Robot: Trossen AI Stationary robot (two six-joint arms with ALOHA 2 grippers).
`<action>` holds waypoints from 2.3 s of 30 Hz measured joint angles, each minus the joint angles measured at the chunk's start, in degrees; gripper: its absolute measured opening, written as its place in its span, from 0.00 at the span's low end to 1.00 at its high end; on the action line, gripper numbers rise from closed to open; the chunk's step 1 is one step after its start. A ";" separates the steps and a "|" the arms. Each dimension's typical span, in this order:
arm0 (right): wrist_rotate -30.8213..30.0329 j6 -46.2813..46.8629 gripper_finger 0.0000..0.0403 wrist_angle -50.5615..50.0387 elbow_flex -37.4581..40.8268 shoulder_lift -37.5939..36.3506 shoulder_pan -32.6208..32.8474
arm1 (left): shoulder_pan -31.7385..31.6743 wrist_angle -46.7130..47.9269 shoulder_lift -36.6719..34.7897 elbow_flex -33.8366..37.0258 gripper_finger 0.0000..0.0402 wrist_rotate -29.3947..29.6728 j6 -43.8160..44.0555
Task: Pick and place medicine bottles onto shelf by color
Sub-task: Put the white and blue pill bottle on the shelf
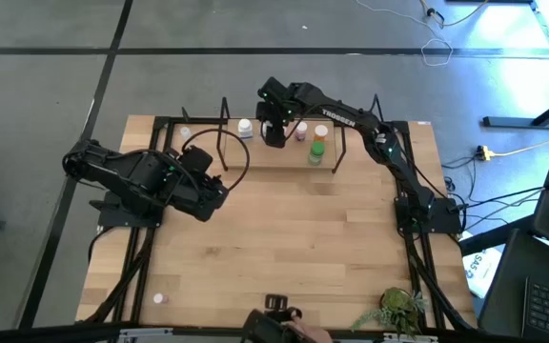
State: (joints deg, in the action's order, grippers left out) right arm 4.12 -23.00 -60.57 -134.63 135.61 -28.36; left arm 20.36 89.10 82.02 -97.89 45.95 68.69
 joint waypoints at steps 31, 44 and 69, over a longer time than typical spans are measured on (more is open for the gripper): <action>0.02 0.00 0.59 -0.04 -0.02 1.40 -0.46 | 0.00 -0.09 0.00 0.00 0.69 0.00 0.15; 0.00 -1.11 0.59 0.84 -0.35 0.24 -0.14 | 0.00 -0.07 0.02 0.00 0.69 0.00 0.15; -7.58 -1.09 0.15 -10.66 0.76 -4.91 3.77 | 0.00 -0.10 0.02 0.00 0.69 -0.20 0.17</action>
State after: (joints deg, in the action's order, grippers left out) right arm -3.46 -24.10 -71.23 -133.86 130.70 -24.59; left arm 20.36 89.01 82.04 -97.89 45.75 68.87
